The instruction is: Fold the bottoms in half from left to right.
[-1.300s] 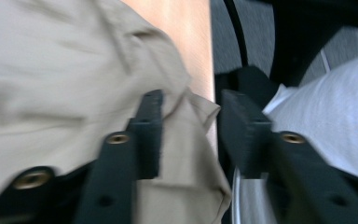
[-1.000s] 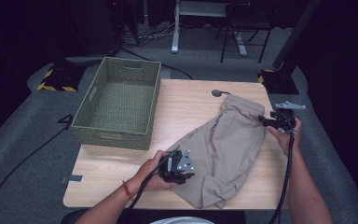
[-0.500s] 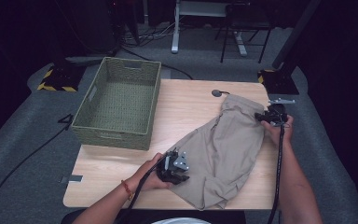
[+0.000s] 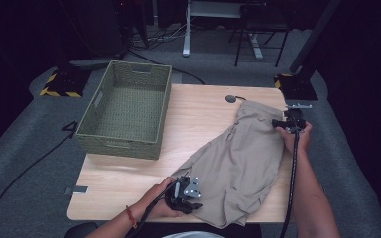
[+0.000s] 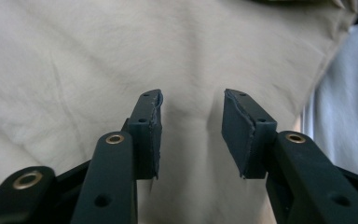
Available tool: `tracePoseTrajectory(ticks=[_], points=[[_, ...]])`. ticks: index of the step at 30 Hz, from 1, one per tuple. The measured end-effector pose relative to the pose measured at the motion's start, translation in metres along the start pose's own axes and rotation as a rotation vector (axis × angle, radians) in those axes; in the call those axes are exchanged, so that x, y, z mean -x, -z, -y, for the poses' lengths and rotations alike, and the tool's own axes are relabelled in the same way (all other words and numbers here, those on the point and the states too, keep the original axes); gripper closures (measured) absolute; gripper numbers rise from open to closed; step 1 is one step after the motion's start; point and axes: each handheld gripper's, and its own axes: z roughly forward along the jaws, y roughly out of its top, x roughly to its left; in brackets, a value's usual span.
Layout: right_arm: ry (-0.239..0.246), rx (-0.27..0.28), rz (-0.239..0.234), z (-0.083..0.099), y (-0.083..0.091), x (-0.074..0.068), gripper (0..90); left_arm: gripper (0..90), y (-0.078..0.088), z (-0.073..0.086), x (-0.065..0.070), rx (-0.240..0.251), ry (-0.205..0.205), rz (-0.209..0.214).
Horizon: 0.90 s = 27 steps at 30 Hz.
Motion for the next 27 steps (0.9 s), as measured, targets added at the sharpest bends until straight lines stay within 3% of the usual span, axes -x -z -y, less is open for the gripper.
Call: tracePoseTrajectory(ticks=[2, 3, 5, 7, 10, 11, 13, 17, 18, 21, 24, 27], points=[[0.016, 0.060, -0.050, 0.002, 0.017, -0.007, 36.0, 49.9, 0.012, -0.001, -0.002, 0.036, 0.014, -0.012], [0.015, 0.082, -0.065, 0.005, 0.024, -0.009, 35.8, 49.4, 0.019, -0.001, -0.008, 0.057, 0.043, -0.048], [0.048, 0.135, -0.168, 0.017, 0.048, -0.019, 34.4, 47.7, 0.025, -0.001, -0.020, 0.064, 0.098, -0.121], [0.129, 0.149, -0.277, 0.034, 0.071, -0.033, 33.1, 45.4, 0.025, -0.001, -0.032, 0.058, 0.138, -0.144], [0.296, 0.155, -0.435, 0.068, 0.109, -0.060, 32.8, 39.4, 0.016, -0.002, -0.041, 0.036, 0.147, -0.163], [0.327, 0.156, -0.462, 0.077, 0.117, -0.067, 32.7, 36.3, 0.009, -0.004, -0.044, 0.019, 0.151, -0.178], [0.441, 0.129, -0.585, 0.102, 0.142, -0.090, 33.0, 34.7, 0.000, -0.006, -0.049, 0.009, 0.144, -0.189], [0.474, 0.110, -0.668, 0.130, 0.163, -0.115, 34.2, 35.3, -0.014, -0.010, -0.056, -0.008, 0.146, -0.206], [0.481, 0.097, -0.661, 0.136, 0.165, -0.121, 34.2, 36.1, -0.018, -0.011, -0.058, -0.015, 0.153, -0.207], [0.567, 0.038, -0.623, 0.149, 0.163, -0.137, 33.6, 36.9, -0.024, -0.010, -0.061, -0.019, 0.160, -0.216], [0.536, 0.003, -0.582, 0.154, 0.155, -0.135, 33.2, 36.9, -0.023, -0.008, -0.062, -0.012, 0.168, -0.212], [0.500, -0.017, -0.500, 0.152, 0.143, -0.127, 36.4, 37.1, -0.021, -0.004, -0.063, -0.002, 0.179, -0.194]])
